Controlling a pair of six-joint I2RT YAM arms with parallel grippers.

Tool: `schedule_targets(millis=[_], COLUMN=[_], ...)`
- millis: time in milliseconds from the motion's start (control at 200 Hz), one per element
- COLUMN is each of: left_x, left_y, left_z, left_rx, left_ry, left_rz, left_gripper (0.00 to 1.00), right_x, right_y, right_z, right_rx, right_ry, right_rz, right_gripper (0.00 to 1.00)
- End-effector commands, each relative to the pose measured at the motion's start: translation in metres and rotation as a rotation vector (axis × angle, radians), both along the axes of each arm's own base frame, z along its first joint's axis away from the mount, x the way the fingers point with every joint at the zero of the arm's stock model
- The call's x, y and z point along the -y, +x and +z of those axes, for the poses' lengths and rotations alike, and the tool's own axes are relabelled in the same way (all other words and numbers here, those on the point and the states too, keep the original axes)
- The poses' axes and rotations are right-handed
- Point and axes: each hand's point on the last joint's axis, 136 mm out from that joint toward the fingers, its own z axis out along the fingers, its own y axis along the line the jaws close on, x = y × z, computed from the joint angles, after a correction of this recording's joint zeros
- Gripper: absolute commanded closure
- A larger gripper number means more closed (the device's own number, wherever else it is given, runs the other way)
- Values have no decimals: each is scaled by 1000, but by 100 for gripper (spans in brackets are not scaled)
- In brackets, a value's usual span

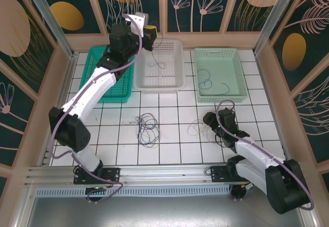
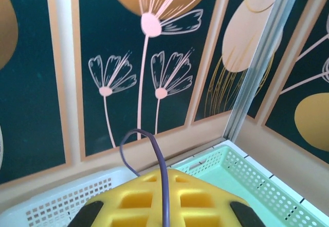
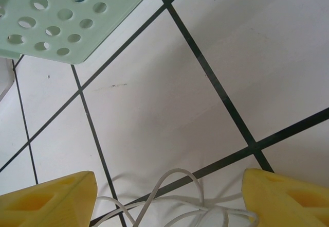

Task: Untangle the cables

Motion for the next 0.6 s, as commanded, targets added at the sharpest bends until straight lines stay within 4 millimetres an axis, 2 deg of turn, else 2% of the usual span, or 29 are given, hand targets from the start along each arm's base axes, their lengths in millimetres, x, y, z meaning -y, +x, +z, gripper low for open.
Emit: schedule_targets(millis=[0, 180, 365, 495, 596], left_x=[12, 22, 7, 4, 3], left_y=[19, 48, 69, 70, 71], left_z=[-19, -82, -130, -153, -162], left_rx=[-95, -253, -319, -356, -382], left_ry=[-44, -25, 36, 67, 77], left_rz=[-94, -127, 7, 24, 31], left_gripper=[100, 100, 100, 100, 100], right_x=[0, 2, 2, 2, 1], right_y=[-1, -3, -3, -2, 0], right_z=[-2, -4, -2, -1, 2], right_rx=[-10, -24, -26, -22, -19], right_ry=[-15, -25, -27, -27, -26], right_rz=[17, 12, 13, 13, 19], right_gripper=[25, 25, 25, 25, 25])
